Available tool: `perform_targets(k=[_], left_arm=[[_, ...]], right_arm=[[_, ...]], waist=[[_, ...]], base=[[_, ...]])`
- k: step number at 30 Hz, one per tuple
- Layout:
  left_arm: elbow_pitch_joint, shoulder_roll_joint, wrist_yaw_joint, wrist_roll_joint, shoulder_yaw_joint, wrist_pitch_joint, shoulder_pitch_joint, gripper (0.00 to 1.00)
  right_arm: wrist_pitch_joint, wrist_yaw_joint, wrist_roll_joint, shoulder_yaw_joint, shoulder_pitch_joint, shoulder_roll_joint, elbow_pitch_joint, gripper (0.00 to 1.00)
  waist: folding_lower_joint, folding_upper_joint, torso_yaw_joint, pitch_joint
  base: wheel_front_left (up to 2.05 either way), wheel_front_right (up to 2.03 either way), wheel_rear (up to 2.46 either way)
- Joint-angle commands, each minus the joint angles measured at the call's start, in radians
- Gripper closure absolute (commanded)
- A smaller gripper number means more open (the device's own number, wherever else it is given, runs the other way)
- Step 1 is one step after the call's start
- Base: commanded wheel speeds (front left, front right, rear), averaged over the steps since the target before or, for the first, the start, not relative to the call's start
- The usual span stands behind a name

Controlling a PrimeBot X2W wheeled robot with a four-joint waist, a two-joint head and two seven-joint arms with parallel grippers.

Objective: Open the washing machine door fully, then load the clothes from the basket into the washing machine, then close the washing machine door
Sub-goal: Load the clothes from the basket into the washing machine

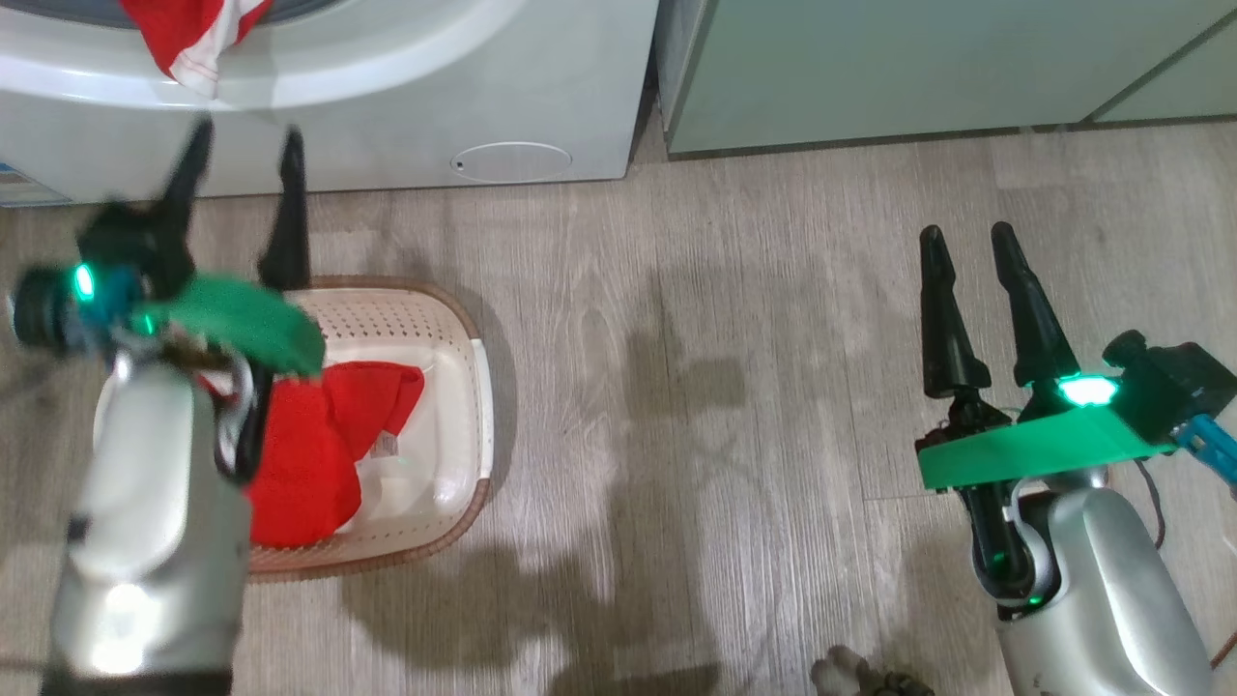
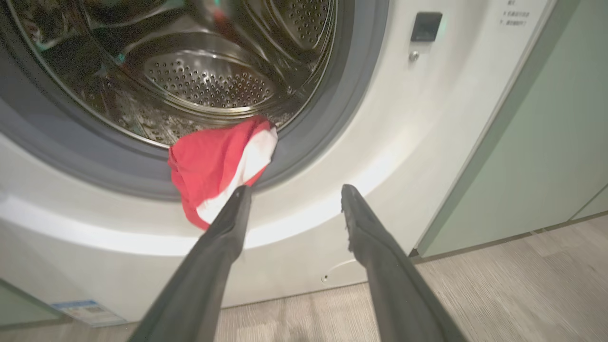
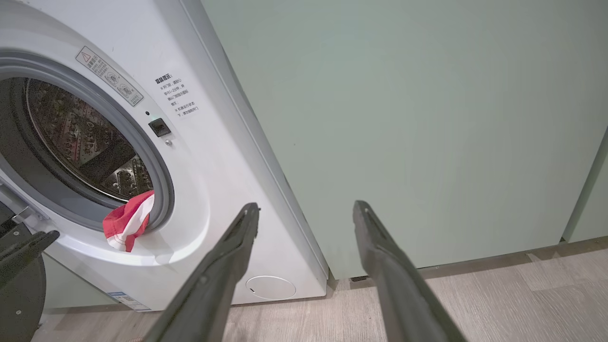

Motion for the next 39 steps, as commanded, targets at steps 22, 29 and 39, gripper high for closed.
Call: perform_targets(k=[22, 29, 39], left_arm=[[-0.339, -0.111, 0.035, 0.066, 0.094, -0.005, 0.249, 0.00], [-0.331, -0.115, 0.037, 0.066, 0.088, -0.005, 0.256, 0.00], [-0.320, -0.116, 0.038, 0.066, 0.089, -0.005, 0.258, 0.00]], right_arm=[[-0.009, 0.000, -0.008, 0.013, 0.037, -0.003, -0.039, 0.00], [-0.009, 0.000, -0.011, 0.013, 0.040, -0.003, -0.036, 0.00], [-0.009, 0.000, -0.012, 0.017, 0.044, -0.003, -0.032, 0.00]], waist=[[0.0001, -0.0001, 0.019, -0.015], [0.0001, -0.0001, 0.018, -0.021], [0.0001, -0.0001, 0.015, -0.029]], base=[[0.00, 0.00, 0.00], [0.00, 0.00, 0.00], [0.00, 0.00, 0.00]])
